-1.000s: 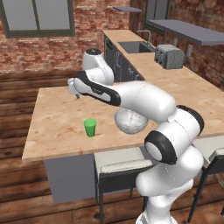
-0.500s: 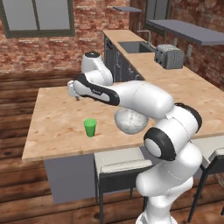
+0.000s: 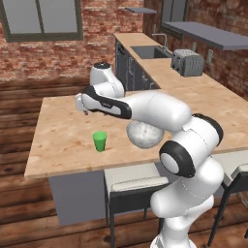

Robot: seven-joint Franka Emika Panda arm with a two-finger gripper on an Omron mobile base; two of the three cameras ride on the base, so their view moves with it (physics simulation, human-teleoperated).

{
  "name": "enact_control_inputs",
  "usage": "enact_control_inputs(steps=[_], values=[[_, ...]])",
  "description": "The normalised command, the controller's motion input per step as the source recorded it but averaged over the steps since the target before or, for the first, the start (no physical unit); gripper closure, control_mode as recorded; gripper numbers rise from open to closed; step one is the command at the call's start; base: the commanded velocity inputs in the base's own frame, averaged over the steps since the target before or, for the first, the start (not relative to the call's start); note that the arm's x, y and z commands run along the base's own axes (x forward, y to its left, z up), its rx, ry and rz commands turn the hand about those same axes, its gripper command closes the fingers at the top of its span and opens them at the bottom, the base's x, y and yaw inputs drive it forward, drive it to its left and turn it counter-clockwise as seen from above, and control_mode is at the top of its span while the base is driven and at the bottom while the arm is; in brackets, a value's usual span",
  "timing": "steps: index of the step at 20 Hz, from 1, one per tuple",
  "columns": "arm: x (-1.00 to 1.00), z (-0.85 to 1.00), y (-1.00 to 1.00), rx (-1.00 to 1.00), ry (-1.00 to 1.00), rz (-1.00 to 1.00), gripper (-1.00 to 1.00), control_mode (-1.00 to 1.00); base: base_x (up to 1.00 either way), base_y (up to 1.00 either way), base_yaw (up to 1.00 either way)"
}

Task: Place the cup inside the bowl on the dining table and move the bowl to any counter.

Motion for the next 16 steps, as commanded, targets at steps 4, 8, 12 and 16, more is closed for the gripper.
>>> enact_control_inputs(steps=[4,8,12,16], values=[[0.00,-0.20,0.00,0.00,0.00,0.00,-1.00,-1.00,0.00,0.00,0.00],[0.01,-0.23,0.00,0.00,0.00,0.00,-1.00,-1.00,0.00,0.00,0.00],[0.03,-0.21,0.00,0.00,0.00,0.00,-1.00,-1.00,0.00,0.00,0.00],[0.04,-0.19,0.00,0.00,0.00,0.00,-1.00,-1.00,0.00,0.00,0.00]])
